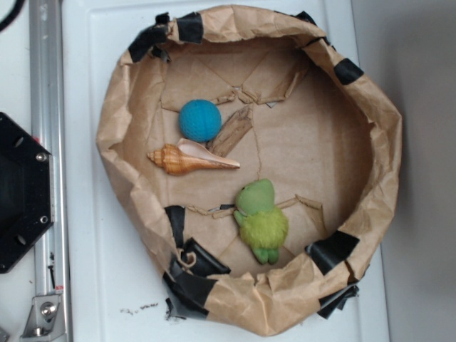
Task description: Grab the blue ball.
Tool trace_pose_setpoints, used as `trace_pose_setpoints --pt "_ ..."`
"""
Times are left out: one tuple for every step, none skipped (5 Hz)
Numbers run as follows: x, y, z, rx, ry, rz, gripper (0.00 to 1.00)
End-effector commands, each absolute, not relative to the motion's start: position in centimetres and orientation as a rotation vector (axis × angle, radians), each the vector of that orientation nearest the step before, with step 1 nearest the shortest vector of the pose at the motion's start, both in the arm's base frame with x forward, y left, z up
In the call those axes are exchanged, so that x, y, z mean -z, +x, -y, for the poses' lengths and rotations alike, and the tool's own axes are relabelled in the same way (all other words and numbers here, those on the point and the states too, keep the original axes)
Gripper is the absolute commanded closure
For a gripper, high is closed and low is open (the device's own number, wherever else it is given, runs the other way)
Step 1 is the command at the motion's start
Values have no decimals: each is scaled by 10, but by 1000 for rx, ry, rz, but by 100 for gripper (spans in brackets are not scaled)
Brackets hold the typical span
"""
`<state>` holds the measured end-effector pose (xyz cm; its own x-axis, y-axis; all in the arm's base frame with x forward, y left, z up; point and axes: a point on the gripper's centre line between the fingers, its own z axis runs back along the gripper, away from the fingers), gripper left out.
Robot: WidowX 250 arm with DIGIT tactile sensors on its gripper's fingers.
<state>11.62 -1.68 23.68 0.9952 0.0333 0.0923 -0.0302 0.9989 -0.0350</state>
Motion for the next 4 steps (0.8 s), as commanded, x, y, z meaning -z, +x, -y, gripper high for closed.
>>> trace_pose_setpoints --pt "-237 116 17 -32 -34 93 0" --pt "-209 166 8 -57 -228 35 0" --pt "-188 194 -8 -114 -135 85 0" --pt "-167 208 -31 -345 117 -45 0"
